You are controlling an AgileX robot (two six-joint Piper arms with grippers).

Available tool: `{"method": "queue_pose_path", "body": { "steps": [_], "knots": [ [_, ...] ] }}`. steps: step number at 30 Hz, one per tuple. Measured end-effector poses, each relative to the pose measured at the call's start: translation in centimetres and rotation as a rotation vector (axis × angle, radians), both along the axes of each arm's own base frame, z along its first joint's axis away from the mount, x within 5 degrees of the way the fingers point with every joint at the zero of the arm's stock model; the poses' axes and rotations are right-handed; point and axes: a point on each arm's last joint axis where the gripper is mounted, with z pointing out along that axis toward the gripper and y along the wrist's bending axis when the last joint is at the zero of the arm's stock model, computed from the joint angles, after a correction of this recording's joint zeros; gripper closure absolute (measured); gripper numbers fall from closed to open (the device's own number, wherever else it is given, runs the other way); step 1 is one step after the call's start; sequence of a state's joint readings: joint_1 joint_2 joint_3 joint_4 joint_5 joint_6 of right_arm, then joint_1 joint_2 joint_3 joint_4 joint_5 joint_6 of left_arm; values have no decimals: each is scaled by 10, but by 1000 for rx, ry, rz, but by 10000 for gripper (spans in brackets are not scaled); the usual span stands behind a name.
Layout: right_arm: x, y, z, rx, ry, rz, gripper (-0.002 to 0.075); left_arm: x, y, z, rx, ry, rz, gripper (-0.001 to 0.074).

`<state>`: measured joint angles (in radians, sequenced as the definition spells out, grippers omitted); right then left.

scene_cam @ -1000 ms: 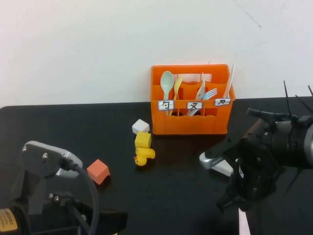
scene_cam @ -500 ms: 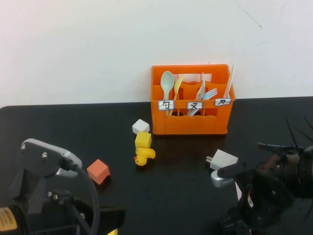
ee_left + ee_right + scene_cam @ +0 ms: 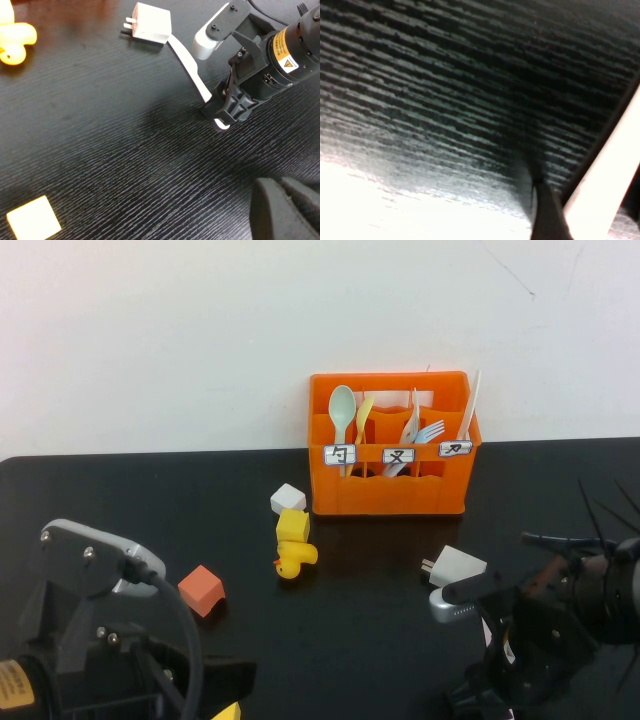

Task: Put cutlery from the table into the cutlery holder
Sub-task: Pick up the knife

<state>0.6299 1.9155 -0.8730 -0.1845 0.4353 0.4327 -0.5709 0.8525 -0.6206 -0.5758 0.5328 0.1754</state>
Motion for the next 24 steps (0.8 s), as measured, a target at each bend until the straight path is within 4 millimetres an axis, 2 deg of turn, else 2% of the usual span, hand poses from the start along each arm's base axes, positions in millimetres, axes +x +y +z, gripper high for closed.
{"method": "queue_pose_path", "body": {
  "steps": [5, 13, 24],
  "knots": [
    [0, 0, 0, -6, 5, 6, 376, 0, 0, 0, 0, 0, 0, 736],
    [0, -1, 0, -14, 11, 22, 542, 0, 0, 0, -2, -3, 2, 736],
    [0, -1, 0, -20, 10, 28, 540, 0, 0, 0, -2, -6, 3, 736]
  ]
}}
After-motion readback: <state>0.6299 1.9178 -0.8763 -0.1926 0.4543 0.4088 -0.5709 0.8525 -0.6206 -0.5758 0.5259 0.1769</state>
